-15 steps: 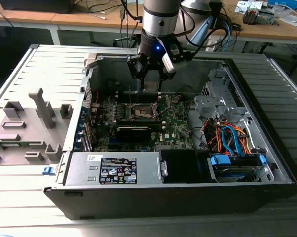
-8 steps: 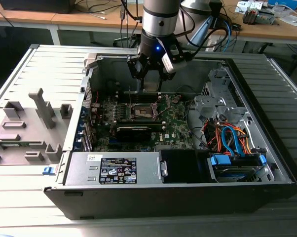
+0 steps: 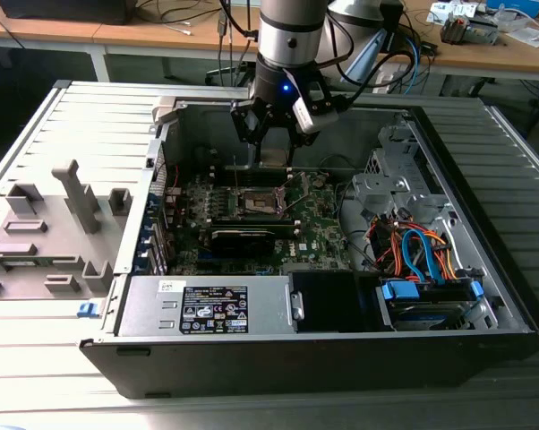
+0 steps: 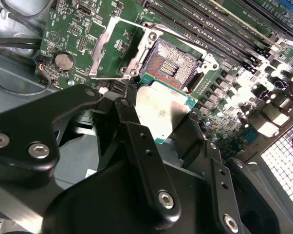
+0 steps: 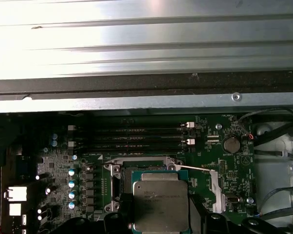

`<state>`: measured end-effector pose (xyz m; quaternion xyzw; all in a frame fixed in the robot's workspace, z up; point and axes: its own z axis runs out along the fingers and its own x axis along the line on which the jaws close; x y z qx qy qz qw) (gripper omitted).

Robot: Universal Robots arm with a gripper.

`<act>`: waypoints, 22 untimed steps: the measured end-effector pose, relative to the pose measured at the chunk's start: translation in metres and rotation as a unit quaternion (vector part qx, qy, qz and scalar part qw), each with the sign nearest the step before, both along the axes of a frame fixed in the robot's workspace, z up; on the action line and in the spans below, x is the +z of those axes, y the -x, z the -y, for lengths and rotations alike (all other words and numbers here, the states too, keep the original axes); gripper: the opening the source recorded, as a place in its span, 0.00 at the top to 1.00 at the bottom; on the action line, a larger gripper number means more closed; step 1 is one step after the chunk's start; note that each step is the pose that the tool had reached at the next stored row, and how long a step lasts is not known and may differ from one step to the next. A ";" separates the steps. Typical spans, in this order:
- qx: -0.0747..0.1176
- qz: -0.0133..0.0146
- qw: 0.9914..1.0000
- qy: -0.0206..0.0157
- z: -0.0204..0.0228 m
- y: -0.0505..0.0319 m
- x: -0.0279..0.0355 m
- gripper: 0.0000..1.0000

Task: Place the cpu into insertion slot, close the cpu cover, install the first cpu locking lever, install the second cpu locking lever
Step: 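Place the cpu into insertion slot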

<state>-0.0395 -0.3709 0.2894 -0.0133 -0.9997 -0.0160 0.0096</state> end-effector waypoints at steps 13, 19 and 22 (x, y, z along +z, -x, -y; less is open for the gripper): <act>-0.012 0.000 1.000 0.000 0.0000 0.0000 -0.0007 0.45; -0.016 0.000 1.000 0.001 0.0000 0.0000 -0.0010 0.45; -0.025 0.000 1.000 0.001 0.0000 0.0000 -0.0015 0.45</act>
